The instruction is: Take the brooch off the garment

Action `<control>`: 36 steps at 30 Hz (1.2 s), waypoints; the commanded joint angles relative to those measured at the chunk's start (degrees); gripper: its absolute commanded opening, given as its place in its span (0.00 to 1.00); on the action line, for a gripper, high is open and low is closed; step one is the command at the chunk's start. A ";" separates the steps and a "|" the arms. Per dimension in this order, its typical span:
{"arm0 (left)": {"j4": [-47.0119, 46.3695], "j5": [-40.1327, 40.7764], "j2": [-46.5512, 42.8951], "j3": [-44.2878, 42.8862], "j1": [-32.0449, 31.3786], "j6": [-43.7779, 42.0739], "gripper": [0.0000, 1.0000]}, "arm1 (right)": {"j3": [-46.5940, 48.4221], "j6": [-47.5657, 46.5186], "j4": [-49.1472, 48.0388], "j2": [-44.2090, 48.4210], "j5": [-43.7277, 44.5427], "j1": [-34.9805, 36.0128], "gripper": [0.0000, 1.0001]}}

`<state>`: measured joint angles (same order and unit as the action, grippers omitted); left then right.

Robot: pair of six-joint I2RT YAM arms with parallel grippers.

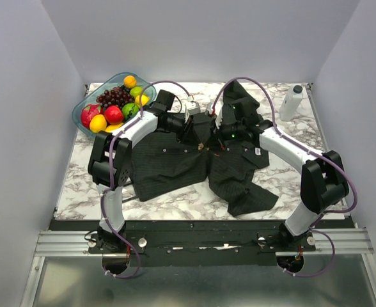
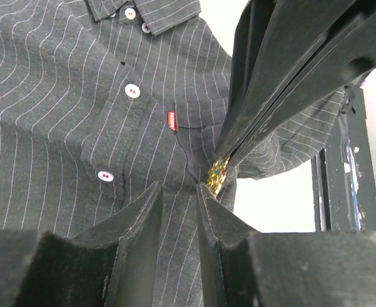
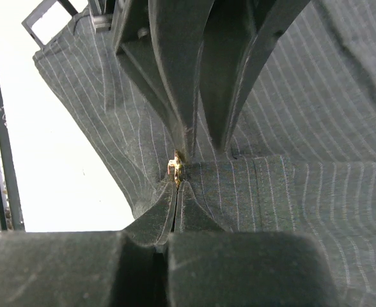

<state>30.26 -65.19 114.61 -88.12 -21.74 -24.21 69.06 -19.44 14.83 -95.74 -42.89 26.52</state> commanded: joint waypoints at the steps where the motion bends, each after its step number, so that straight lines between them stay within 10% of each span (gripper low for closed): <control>1: 2.08 2.96 -4.30 -0.83 -0.15 -1.72 0.37 | 4.41 -4.28 6.15 0.21 1.05 -0.24 0.00; 12: -5.74 6.64 -8.87 1.89 0.46 10.41 0.40 | 16.63 -22.47 28.49 -5.24 4.75 -0.24 0.01; 25: 6.13 7.36 -8.26 5.13 0.64 -1.28 0.46 | 20.32 -33.65 38.52 -7.87 17.22 -1.21 0.01; 36: -16.53 6.74 -10.54 13.23 0.64 11.70 0.45 | 30.78 -33.30 45.10 -12.89 22.35 -0.24 0.00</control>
<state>26.72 -56.64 107.33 -76.14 -21.21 -19.90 94.59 -53.47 55.48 -108.16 -20.25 25.93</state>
